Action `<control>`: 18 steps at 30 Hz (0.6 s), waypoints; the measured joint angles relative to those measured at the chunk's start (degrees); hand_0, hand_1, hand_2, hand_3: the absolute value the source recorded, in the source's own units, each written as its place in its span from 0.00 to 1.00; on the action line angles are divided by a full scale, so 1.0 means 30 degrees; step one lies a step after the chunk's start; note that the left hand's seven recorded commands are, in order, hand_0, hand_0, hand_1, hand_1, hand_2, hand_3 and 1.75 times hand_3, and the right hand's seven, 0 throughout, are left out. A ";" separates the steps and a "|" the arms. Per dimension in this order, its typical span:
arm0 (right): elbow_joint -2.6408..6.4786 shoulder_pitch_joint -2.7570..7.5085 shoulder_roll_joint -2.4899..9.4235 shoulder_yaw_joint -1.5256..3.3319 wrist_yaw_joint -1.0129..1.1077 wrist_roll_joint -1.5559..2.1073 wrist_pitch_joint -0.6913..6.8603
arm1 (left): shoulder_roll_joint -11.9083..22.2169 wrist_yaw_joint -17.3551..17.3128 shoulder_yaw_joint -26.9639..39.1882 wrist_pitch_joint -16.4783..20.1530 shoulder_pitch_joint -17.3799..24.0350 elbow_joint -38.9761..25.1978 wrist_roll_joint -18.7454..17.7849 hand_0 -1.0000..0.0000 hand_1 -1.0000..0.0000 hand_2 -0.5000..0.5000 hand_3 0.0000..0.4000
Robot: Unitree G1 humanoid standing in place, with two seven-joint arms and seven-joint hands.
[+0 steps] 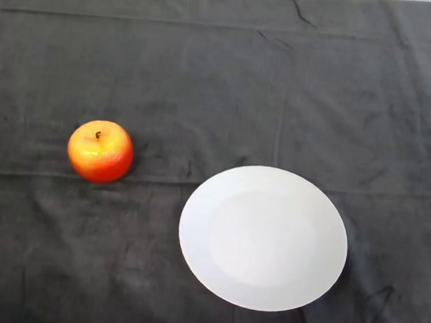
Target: Move the apple to the plate
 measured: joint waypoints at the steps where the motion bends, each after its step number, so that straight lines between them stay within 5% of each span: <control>1: 0.0000 0.0000 0.0000 0.0000 0.0000 0.0000 0.0000 | 0.0000 0.0000 0.0000 0.0000 0.0000 0.0000 0.0004 1.00 1.00 0.50 0.00; 18: 0.0000 0.0000 0.0000 0.0000 0.0000 0.0000 0.0000 | -0.0076 -0.0001 0.0003 0.0000 -0.0008 -0.0001 0.0346 1.00 1.00 0.50 0.00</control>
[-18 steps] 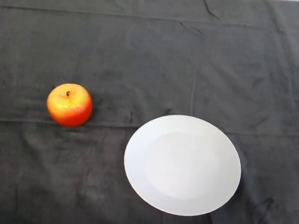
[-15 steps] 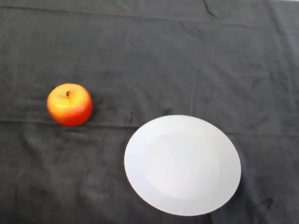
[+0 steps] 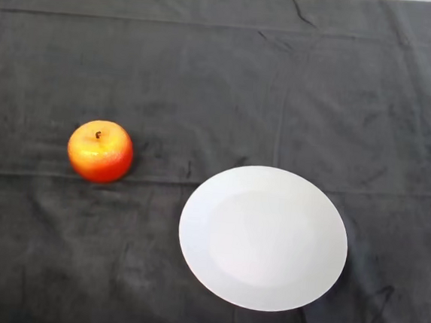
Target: Move the apple to the plate
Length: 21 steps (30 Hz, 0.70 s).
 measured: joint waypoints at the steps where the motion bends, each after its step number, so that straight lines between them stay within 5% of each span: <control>1: 0.0000 0.0000 0.0000 0.0000 0.0000 0.0000 0.0000 | -0.0014 0.0000 -0.0001 0.0000 -0.0007 0.0000 0.0108 1.00 1.00 0.50 0.00; 12: 0.0000 0.0007 -0.0002 0.0000 -0.0003 0.0000 -0.0005 | -0.0972 -0.0205 -0.0556 0.0013 -0.0468 -0.0005 0.0474 1.00 1.00 0.50 0.00; 21: 0.0000 0.0056 -0.0104 -0.0015 -0.0007 0.0000 -0.0019 | -0.1764 -0.0298 -0.2095 0.0007 -0.1466 -0.0240 0.1908 1.00 1.00 0.50 0.00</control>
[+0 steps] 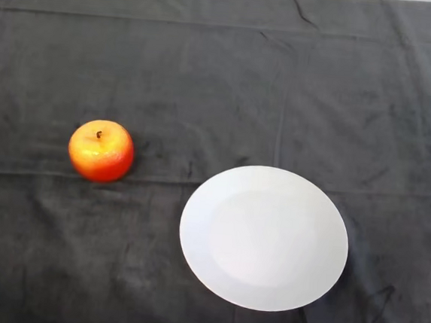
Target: Move the apple to the plate
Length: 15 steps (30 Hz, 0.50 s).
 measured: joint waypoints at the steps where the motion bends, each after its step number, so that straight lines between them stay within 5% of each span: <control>1: -0.0003 -0.0001 -0.0004 0.0010 0.0002 0.0003 0.0003 | -0.0254 0.0283 -0.0184 -0.0017 -0.0114 -0.0075 0.0102 1.00 1.00 0.50 0.00; 15: -0.0002 0.0018 0.0093 0.0015 0.0000 0.0000 0.0006 | -0.1891 0.0047 -0.2608 -0.0808 -0.0200 -0.0251 0.2646 1.00 1.00 0.50 0.00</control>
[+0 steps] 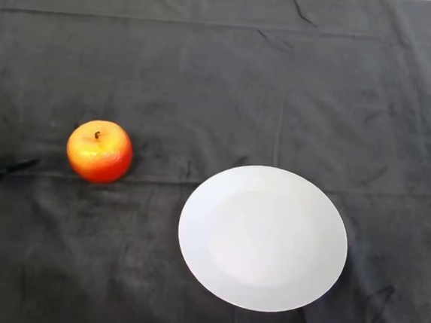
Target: Move the apple to the plate
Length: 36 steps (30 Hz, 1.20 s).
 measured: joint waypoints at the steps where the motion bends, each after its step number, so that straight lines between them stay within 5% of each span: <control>1: 0.0000 0.0000 -0.0001 0.0000 0.0000 0.0000 0.0000 | -0.0008 -0.0106 -0.0075 -0.0136 -0.0004 0.0000 0.0147 1.00 1.00 0.50 0.00; 36: 0.0000 0.0000 0.0000 0.0000 0.0000 0.0000 0.0000 | -0.1923 -0.1815 -0.3417 -0.0903 -0.0721 0.0007 0.1978 1.00 1.00 0.50 0.00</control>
